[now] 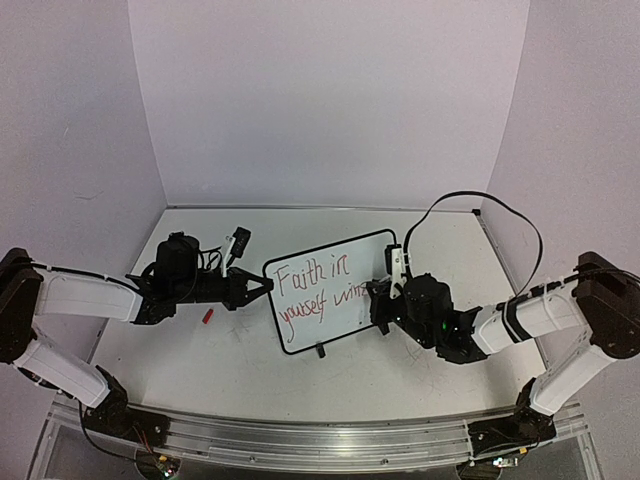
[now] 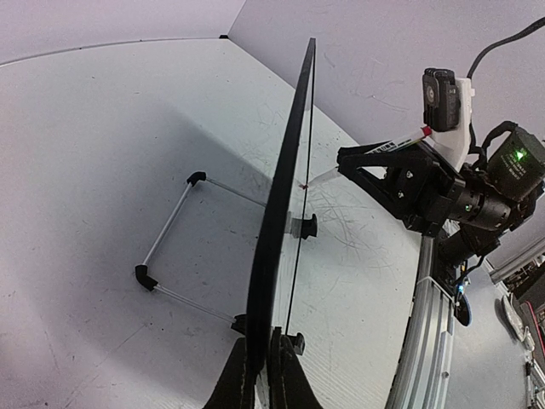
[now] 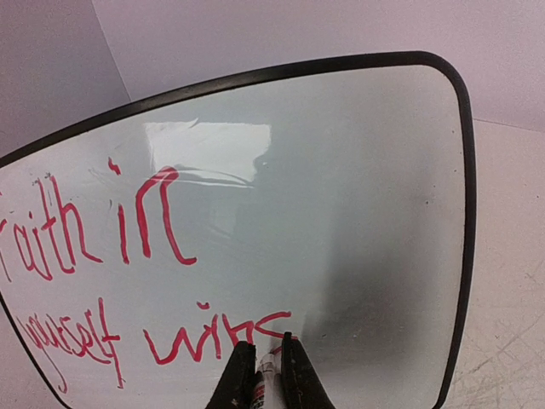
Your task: Write a sentence on the whiteboard
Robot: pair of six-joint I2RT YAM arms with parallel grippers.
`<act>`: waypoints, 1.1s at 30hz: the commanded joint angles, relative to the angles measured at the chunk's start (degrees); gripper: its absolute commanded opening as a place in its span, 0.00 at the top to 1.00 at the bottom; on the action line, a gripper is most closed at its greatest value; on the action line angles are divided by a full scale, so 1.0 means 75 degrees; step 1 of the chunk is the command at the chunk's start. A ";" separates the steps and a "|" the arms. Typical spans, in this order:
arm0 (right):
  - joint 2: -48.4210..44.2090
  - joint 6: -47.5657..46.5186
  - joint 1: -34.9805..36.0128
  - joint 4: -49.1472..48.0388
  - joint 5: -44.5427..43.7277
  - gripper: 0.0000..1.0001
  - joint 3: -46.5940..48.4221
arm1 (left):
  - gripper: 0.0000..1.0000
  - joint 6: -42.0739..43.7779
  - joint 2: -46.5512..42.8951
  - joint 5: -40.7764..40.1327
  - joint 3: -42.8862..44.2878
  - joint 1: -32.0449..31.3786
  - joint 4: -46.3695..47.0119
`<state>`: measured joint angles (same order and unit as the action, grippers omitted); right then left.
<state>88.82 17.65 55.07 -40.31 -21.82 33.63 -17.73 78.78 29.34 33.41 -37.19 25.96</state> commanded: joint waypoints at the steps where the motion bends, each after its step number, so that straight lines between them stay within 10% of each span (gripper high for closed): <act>1: -0.0134 -0.0160 0.0018 -0.0330 -0.0154 1.00 0.0085 | 1.00 0.0372 -0.0138 -0.0186 0.0139 -0.0025 -0.0055; 33: -0.0185 -0.0479 -0.0380 -0.0688 0.0157 1.00 -0.0082 | 1.00 0.0384 -0.0132 -0.0188 0.0151 -0.0034 -0.0075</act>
<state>85.69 14.81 52.60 -42.91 -20.47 30.73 -17.50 78.70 29.34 33.41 -37.23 25.98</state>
